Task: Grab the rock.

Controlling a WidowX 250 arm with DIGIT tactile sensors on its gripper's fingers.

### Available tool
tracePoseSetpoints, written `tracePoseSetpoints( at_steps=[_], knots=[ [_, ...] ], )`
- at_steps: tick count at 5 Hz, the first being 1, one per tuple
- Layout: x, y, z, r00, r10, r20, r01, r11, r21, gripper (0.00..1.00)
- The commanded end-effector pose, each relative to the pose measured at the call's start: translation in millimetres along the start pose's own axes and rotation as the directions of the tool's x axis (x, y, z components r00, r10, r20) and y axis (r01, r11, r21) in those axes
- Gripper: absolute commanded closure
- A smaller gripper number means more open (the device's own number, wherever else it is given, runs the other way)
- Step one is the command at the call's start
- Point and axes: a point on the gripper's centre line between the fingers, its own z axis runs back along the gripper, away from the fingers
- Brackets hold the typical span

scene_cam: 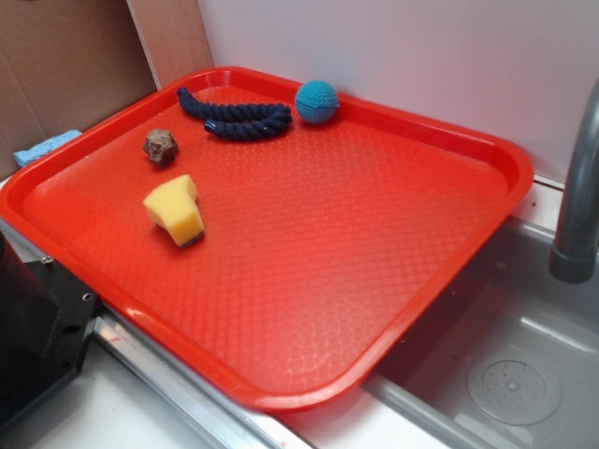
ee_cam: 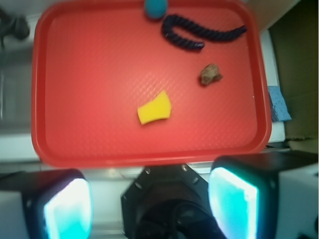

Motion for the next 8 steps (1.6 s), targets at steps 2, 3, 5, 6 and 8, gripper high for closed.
tracePoseSetpoints(
  at_steps=[2, 3, 5, 6, 8],
  knots=[
    [29.2, 41.7, -43.7, 0.855, 0.510, 0.092, -0.511, 0.859, -0.012, 0.00],
    [41.2, 58.9, -70.1, 0.756, 0.633, 0.166, -0.642, 0.767, 0.003, 0.00],
    [60.3, 74.8, -116.9, 0.655, 0.721, 0.228, -0.743, 0.669, 0.020, 0.00],
    [73.8, 82.7, -141.4, 0.620, 0.737, 0.268, -0.773, 0.633, 0.048, 0.00],
    [114.6, 99.2, -192.1, 0.567, 0.763, 0.311, -0.813, 0.579, 0.062, 0.00]
  ],
)
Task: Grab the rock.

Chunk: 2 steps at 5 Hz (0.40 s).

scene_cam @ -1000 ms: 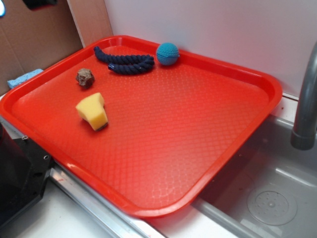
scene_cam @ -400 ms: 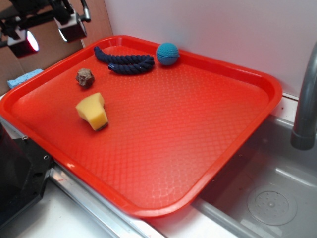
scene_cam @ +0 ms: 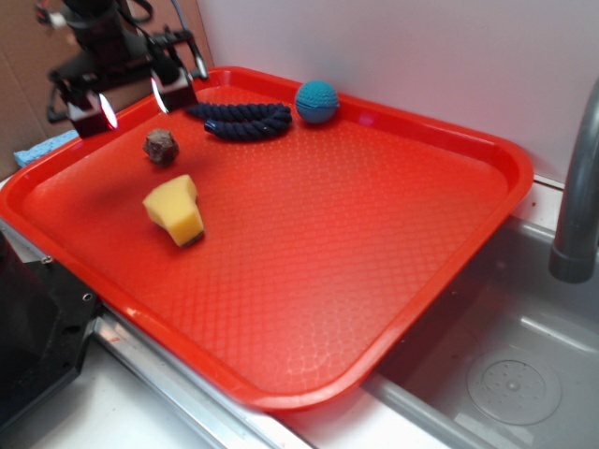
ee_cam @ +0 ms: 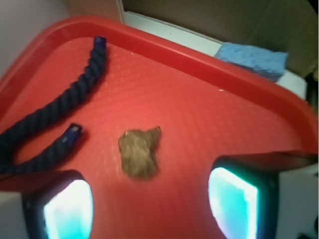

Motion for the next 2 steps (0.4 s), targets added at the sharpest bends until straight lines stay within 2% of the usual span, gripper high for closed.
tracePoseSetpoints(
  at_steps=[1, 2],
  knots=[
    [27.2, -20.4, -31.0, 0.998, 0.041, 0.053, -0.040, 0.999, -0.015, 0.00],
    [22.9, -20.4, -38.4, 0.999, 0.011, 0.042, -0.011, 1.000, 0.004, 0.41]
  ],
)
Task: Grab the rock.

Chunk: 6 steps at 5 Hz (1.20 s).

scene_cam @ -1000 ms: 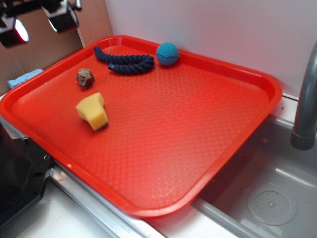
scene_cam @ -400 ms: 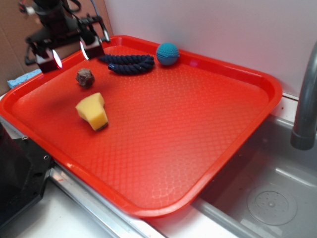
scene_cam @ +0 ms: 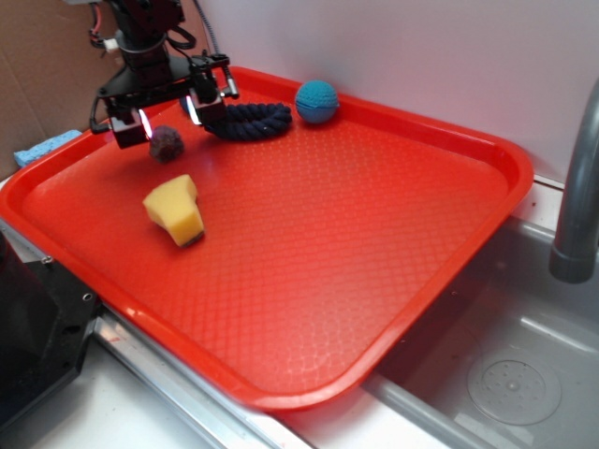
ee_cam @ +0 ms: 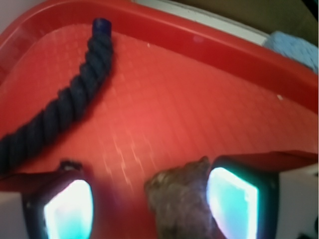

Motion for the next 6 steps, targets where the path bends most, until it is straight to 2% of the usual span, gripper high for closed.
tracePoseSetpoints(
  at_steps=[1, 2, 3, 4, 5, 6],
  knots=[
    [-3.1, 5.2, 1.4, 1.000, -0.018, 0.014, 0.018, 1.000, -0.022, 0.73],
    [-6.8, 9.4, 4.0, 1.000, -0.005, 0.013, 0.005, 1.000, -0.026, 1.00],
    [-6.1, 11.8, 16.5, 1.000, -0.007, 0.003, 0.007, 0.999, -0.051, 1.00],
    [-4.7, 9.1, 50.0, 0.992, -0.116, -0.046, 0.110, 0.987, -0.117, 1.00],
    [-13.6, 3.0, 91.8, 0.933, -0.333, -0.135, 0.305, 0.933, -0.192, 1.00],
    [-30.1, 2.1, 130.0, 0.828, -0.533, -0.174, 0.486, 0.837, -0.252, 1.00]
  ],
)
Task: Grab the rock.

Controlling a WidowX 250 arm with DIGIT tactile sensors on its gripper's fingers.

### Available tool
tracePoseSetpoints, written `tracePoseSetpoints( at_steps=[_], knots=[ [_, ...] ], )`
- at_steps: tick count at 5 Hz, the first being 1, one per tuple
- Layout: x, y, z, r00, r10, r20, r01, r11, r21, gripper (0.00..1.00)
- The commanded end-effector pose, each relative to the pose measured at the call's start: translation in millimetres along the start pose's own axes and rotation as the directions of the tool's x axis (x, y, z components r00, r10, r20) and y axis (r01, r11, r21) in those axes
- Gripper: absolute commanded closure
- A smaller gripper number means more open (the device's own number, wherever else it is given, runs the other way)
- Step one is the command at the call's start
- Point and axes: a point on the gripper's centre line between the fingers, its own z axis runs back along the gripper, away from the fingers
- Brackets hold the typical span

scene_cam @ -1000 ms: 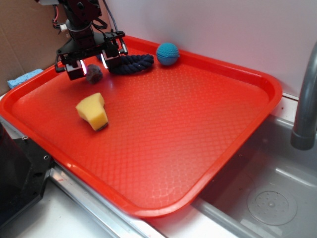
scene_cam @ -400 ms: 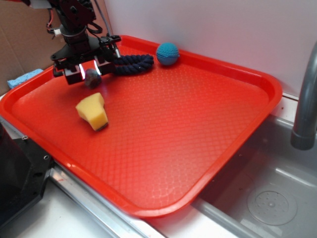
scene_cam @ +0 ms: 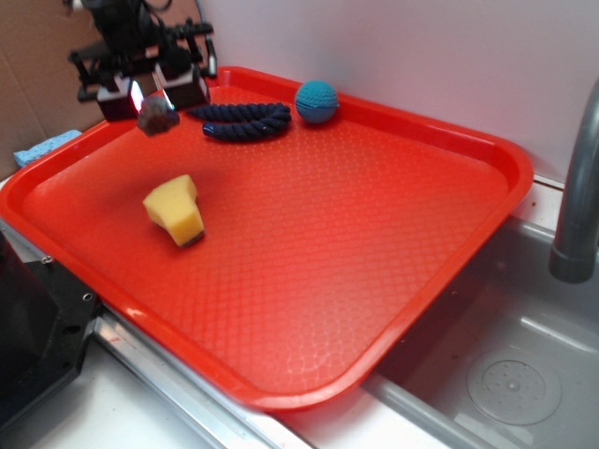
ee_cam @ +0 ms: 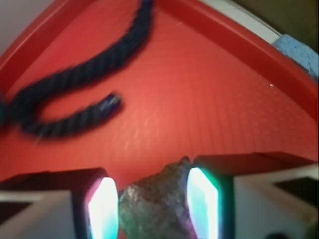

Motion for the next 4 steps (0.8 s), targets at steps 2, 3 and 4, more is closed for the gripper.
tracePoseSetpoints(
  at_steps=[2, 3, 4],
  knots=[
    [-44.5, -26.5, 108.8, 0.878, -0.471, -0.087, 0.460, 0.879, -0.122, 1.00],
    [-52.9, -27.6, 121.2, 0.877, -0.476, -0.068, 0.469, 0.878, -0.099, 1.00],
    [-37.5, -24.0, 116.7, 0.889, -0.445, -0.105, 0.440, 0.895, -0.069, 1.00]
  ],
)
